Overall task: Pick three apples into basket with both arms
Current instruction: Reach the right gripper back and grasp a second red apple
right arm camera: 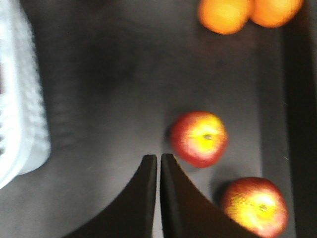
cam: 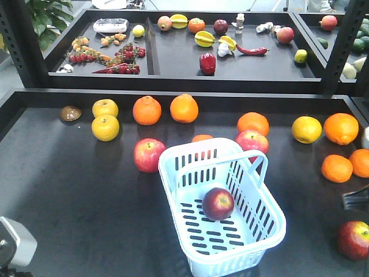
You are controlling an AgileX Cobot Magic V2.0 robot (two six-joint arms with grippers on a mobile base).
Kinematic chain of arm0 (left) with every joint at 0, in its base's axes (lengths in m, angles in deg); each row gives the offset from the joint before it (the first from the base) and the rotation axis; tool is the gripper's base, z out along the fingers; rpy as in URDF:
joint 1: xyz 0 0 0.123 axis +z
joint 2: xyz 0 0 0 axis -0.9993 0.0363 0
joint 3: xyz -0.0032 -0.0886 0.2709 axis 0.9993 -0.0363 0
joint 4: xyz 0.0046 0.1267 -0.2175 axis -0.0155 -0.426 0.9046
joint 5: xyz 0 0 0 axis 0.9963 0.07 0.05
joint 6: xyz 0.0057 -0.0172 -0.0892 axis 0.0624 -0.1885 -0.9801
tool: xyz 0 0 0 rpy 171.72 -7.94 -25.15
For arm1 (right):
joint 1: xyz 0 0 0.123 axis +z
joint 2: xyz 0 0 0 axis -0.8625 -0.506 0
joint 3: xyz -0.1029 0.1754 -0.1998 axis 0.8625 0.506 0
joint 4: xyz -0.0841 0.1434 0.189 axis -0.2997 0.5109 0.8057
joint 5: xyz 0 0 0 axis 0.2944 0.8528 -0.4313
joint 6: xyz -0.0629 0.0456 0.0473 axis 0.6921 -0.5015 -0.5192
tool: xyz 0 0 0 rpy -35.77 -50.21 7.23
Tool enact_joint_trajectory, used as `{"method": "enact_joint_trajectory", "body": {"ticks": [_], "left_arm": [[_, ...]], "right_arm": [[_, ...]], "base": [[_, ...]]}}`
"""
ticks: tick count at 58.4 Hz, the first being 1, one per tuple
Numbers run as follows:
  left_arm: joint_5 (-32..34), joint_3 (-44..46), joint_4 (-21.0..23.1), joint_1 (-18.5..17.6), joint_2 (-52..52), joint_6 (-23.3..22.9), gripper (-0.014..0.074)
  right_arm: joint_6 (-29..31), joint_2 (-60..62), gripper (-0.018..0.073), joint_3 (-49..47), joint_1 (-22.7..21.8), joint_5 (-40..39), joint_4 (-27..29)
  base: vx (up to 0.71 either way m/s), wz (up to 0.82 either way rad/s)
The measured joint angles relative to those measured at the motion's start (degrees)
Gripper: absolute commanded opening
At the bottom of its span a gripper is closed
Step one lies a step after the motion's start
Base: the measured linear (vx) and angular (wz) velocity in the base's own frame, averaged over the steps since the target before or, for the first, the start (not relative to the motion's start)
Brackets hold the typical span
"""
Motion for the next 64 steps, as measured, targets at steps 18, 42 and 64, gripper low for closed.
{"method": "enact_joint_trajectory", "body": {"ticks": [18, 42, 64], "left_arm": [[0.00, 0.00, 0.00, 0.00, 0.00, 0.00, -0.0006], [0.00, 0.00, 0.00, 0.00, 0.00, 0.00, -0.0006], [0.00, 0.00, 0.00, 0.00, 0.00, 0.00, -0.0006]], "right_arm": [[11.05, -13.69, 0.0663, -6.81, -14.36, 2.68, 13.69], [11.62, -33.94, 0.0690, -16.40, -15.65, 3.65, 11.05], [9.67, -46.64, 0.0647, -20.63, -15.65, 3.36, 8.01]], "base": [[0.00, 0.00], [0.00, 0.00], [0.00, 0.00]]}}
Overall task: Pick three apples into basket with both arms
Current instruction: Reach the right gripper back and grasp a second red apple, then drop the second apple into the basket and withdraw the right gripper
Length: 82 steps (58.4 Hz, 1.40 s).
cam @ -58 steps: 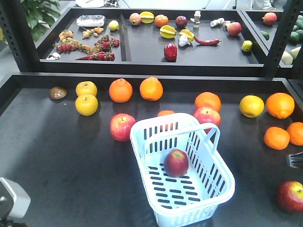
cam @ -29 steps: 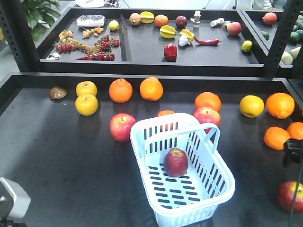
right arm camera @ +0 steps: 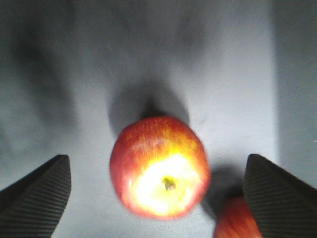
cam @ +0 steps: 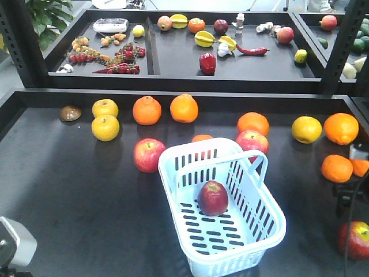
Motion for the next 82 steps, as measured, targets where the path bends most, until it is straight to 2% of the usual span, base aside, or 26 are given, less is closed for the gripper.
{"method": "enact_joint_trajectory", "body": {"ticks": [16, 23, 32, 43, 50, 55, 67, 73, 78, 82], "left_arm": [[0.00, 0.00, 0.00, 0.00, 0.00, 0.00, -0.0006], [0.00, 0.00, 0.00, 0.00, 0.00, 0.00, -0.0006], [0.00, 0.00, 0.00, 0.00, 0.00, 0.00, -0.0006], [0.00, 0.00, 0.00, 0.00, 0.00, 0.00, -0.0006], [0.00, 0.00, 0.00, 0.00, 0.00, 0.00, -0.0006], [0.00, 0.00, 0.00, 0.00, 0.00, 0.00, -0.0006], [0.00, 0.00, 0.00, 0.00, 0.00, 0.00, -0.0006], [0.00, 0.00, 0.00, 0.00, 0.00, 0.00, -0.0006], [0.00, 0.00, 0.00, 0.00, 0.00, 0.00, -0.0006], [0.00, 0.00, 0.00, 0.00, 0.00, 0.00, -0.0006]], "right_arm": [[0.00, -6.33, 0.0610, 0.00, 0.00, -0.38, -0.02], [0.05, -8.07, 0.0547, 0.00, 0.00, -0.59, -0.42], [0.05, -8.50, 0.0358, -0.04, -0.09, -0.73, 0.42], [0.05, -3.57, -0.0006, -0.04, -0.09, -0.85, 3.02], [1.91, 4.19, -0.0010, -0.04, -0.09, 0.47, 5.23], [5.27, 11.42, -0.0008, 0.81, -0.09, 2.52, 9.46], [19.26, 33.14, -0.0004, 10.73, 1.50, 3.77, 28.37], [25.97, 42.53, -0.0005, 16.76, 6.56, 3.68, 36.65], [28.36, 47.53, -0.0002, 19.41, 12.03, 2.67, 41.77], [28.61, 49.16, 0.0004, 19.89, 16.43, 1.81, 43.60]], "base": [[0.00, 0.00], [0.00, 0.00], [0.00, 0.00], [0.00, 0.00], [0.00, 0.00], [0.00, 0.00], [0.00, 0.00], [0.00, 0.00], [0.00, 0.00], [0.00, 0.00]]}}
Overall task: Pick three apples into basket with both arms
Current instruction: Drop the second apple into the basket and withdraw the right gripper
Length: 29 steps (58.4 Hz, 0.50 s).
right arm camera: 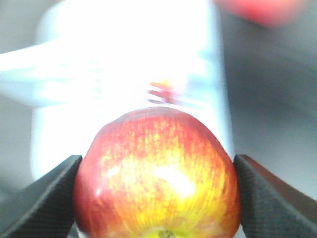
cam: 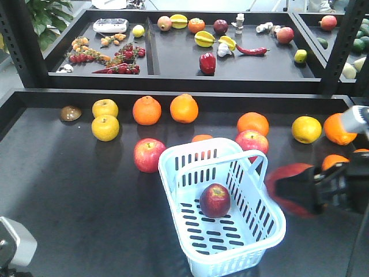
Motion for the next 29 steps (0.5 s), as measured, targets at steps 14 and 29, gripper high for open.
{"method": "enact_joint_trajectory", "body": {"ticks": [14, 29], "left_arm": [[0.00, 0.00, 0.00, 0.00, 0.00, 0.00, -0.0006], [0.00, 0.00, 0.00, 0.00, 0.00, 0.00, -0.0006]], "right_arm": [[1.51, -7.67, 0.0231, 0.13, 14.42, -10.55, 2.28], [4.10, -20.55, 0.0696, -4.73, 17.64, -15.18, 4.59]], "base": [[0.00, 0.00], [0.00, 0.00]]}}
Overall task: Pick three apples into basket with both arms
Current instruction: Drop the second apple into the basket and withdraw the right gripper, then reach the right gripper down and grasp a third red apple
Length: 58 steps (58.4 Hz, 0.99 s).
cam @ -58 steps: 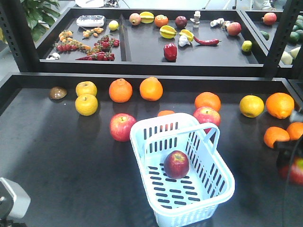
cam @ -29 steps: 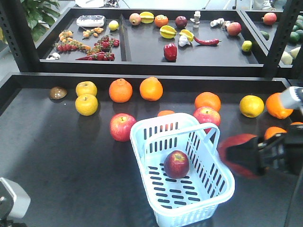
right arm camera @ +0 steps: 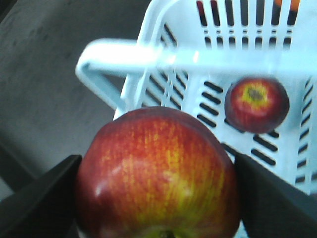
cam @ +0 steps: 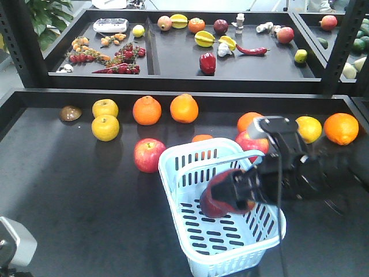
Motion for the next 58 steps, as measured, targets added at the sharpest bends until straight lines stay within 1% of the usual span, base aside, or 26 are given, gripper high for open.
{"method": "enact_joint_trajectory", "body": {"ticks": [3, 7, 12, 16, 20, 24, 25, 28, 32, 35, 37, 40, 42, 46, 49, 52, 58], "left_arm": [[0.00, 0.00, 0.00, 0.00, 0.00, 0.00, -0.0006], [0.00, 0.00, 0.00, 0.00, 0.00, 0.00, -0.0006], [0.00, 0.00, 0.00, 0.00, 0.00, 0.00, -0.0006], [0.00, 0.00, 0.00, 0.00, 0.00, 0.00, -0.0006], [0.00, 0.00, 0.00, 0.00, 0.00, 0.00, -0.0006], [0.00, 0.00, 0.00, 0.00, 0.00, 0.00, -0.0006], [0.00, 0.00, 0.00, 0.00, 0.00, 0.00, -0.0006], [0.00, 0.00, 0.00, 0.00, 0.00, 0.00, -0.0006], [0.00, 0.00, 0.00, 0.00, 0.00, 0.00, -0.0006], [0.00, 0.00, 0.00, 0.00, 0.00, 0.00, -0.0006], [0.00, 0.00, 0.00, 0.00, 0.00, 0.00, -0.0006], [0.00, 0.00, 0.00, 0.00, 0.00, 0.00, -0.0006], [0.00, 0.00, 0.00, 0.00, 0.00, 0.00, -0.0006], [0.00, 0.00, 0.00, 0.00, 0.00, 0.00, -0.0006], [0.00, 0.00, 0.00, 0.00, 0.00, 0.00, -0.0006], [0.00, 0.00, 0.00, 0.00, 0.00, 0.00, -0.0006], [0.00, 0.00, 0.00, 0.00, 0.00, 0.00, -0.0006]], "right_arm": [[-0.22, -1.76, 0.0722, -1.57, 0.00, -0.01, 0.33], [-1.25, -3.50, 0.0724, -3.09, 0.00, 0.43, 0.53], [-1.92, -4.20, 0.0695, -3.51, 0.00, 0.95, 0.20], [-2.25, -4.14, 0.0640, -3.57, 0.00, 1.65, -1.00], [-3.22, -3.42, 0.0550, -3.62, -0.39, 3.42, -3.13], [-5.21, -1.78, 0.0425, -3.62, -1.24, 6.04, -6.61], [-5.78, -1.33, 0.0380, -3.68, -1.63, 6.62, -7.55], [-8.21, 0.76, 0.0284, -3.68, -2.76, 8.76, -11.98], [-12.75, 3.82, 0.0098, -3.68, -4.74, 12.29, -18.41], [-16.78, 6.13, -0.0014, -3.68, -6.64, 15.17, -25.08], [-19.37, 7.77, -0.0015, -3.68, -7.70, 16.54, -28.60], [-23.27, 10.22, -0.0011, -3.68, -10.09, 19.16, -35.67], [-26.17, 11.27, -0.0010, -3.68, -11.46, 20.33, -39.09], [-31.34, 13.32, -0.0009, -3.68, -15.37, 22.55, -47.39], [-34.02, 14.21, -0.0008, -3.68, -18.40, 23.56, -50.99], [-35.93, 14.70, -0.0005, -3.68, -21.55, 24.10, -53.16], [-37.70, 14.42, 0.0023, -3.68, -28.51, 24.53, -54.32]], "base": [[0.00, 0.00], [0.00, 0.00], [0.00, 0.00], [0.00, 0.00], [0.00, 0.00], [0.00, 0.00], [0.00, 0.00], [0.00, 0.00], [0.00, 0.00], [0.00, 0.00], [0.00, 0.00], [0.00, 0.00], [0.00, 0.00], [0.00, 0.00], [0.00, 0.00], [0.00, 0.00], [0.00, 0.00]]}}
